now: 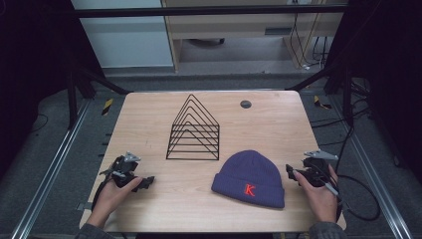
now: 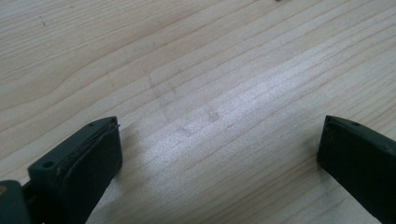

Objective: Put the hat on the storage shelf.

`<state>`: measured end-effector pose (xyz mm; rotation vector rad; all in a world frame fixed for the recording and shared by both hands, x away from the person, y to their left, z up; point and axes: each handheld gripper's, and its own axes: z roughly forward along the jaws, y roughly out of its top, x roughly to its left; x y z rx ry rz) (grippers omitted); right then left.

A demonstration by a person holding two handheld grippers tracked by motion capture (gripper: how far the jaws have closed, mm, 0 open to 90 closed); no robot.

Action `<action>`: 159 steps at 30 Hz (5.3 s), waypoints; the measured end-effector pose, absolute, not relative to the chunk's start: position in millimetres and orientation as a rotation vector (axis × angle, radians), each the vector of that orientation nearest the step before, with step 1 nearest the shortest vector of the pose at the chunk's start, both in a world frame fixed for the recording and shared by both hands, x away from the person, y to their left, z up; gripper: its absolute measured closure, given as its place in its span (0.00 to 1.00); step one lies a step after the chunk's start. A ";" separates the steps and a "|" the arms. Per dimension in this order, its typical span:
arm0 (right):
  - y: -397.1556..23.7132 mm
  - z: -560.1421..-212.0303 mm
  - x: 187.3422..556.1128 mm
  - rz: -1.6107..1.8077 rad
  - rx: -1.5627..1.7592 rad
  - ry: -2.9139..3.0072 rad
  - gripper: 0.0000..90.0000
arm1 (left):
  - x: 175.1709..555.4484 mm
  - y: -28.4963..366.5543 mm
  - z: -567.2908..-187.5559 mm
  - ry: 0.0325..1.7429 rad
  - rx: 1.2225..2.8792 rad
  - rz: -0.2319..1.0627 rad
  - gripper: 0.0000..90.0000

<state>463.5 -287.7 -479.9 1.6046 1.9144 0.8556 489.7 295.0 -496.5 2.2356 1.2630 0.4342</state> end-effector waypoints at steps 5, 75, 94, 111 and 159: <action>-275.7 -468.0 468.9 0.895 1.556 1.954 0.13 | 489.3 295.2 -496.6 1.262 2.233 0.435 0.00; -182.9 -473.5 543.4 0.692 1.396 2.478 0.86 | 489.0 294.1 -496.9 1.244 2.239 0.430 0.00; -181.6 -438.9 517.5 0.864 1.254 2.410 0.86 | 489.7 296.9 -498.1 1.182 2.246 0.421 0.00; -163.5 -398.6 490.2 0.960 1.061 2.389 0.87 | 486.2 298.5 -487.3 1.172 2.199 0.423 0.03; -161.5 -284.8 468.9 1.125 0.817 2.266 0.88 | 500.3 261.5 -347.4 1.000 1.934 0.409 0.07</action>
